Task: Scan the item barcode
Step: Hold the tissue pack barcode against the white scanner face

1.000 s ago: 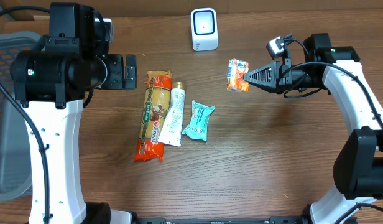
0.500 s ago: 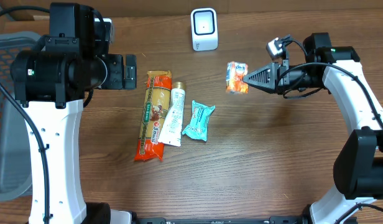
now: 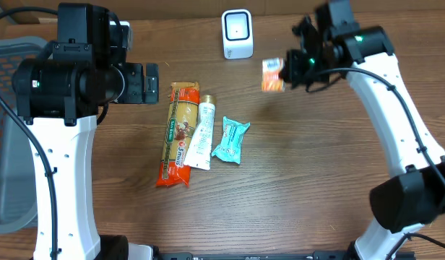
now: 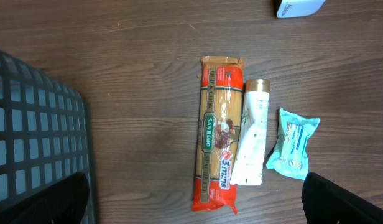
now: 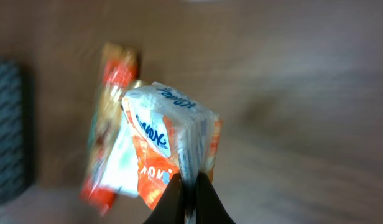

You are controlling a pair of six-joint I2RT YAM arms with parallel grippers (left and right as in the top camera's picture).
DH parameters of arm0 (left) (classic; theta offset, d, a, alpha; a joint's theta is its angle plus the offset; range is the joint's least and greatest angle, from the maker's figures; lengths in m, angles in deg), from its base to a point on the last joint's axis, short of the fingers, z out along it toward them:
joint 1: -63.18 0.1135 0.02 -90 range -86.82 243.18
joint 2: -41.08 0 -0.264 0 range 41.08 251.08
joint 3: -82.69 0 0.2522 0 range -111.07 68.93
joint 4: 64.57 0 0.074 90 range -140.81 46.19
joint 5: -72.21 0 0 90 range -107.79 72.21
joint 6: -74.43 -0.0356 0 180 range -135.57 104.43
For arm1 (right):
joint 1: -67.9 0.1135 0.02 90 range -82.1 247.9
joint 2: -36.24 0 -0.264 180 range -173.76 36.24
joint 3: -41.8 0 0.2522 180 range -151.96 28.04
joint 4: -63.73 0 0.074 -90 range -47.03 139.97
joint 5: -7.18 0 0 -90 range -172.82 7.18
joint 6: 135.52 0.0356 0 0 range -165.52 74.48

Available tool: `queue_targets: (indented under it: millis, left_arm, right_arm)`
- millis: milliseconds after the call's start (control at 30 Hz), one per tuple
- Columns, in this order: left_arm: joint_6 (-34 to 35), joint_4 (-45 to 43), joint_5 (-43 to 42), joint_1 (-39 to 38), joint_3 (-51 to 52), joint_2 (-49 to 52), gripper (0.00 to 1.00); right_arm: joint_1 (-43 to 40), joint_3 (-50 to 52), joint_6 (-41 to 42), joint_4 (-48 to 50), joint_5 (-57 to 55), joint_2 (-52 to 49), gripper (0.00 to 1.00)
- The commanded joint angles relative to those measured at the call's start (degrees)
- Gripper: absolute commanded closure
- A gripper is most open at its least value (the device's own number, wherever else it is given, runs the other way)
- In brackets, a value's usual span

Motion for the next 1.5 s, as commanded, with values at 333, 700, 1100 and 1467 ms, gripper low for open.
queue_targets:
  millis: [333,700,1100,1467]
  left_arm:
    - [-1.09,-0.09,0.09,-0.37,-0.44,0.35,0.00]
    - [-1.09,-0.09,0.09,-0.37,-0.44,0.35,0.00]
    - [-1.09,-0.09,0.09,-0.37,-0.44,0.35,0.00]
    - [-1.09,-0.09,0.09,-0.37,-0.44,0.35,0.00]
  right_arm:
    - [7.41,-19.28,-8.33,15.06,-40.50,-20.09,0.97]
    - [11.50,-19.28,-26.05,41.44,-42.62,-31.50,0.96]
    - [12.57,-19.23,-37.42,43.91,-46.27,-35.65,0.97]
    - [13.31,-19.23,-41.55,43.52,-50.27,-35.76,0.97]
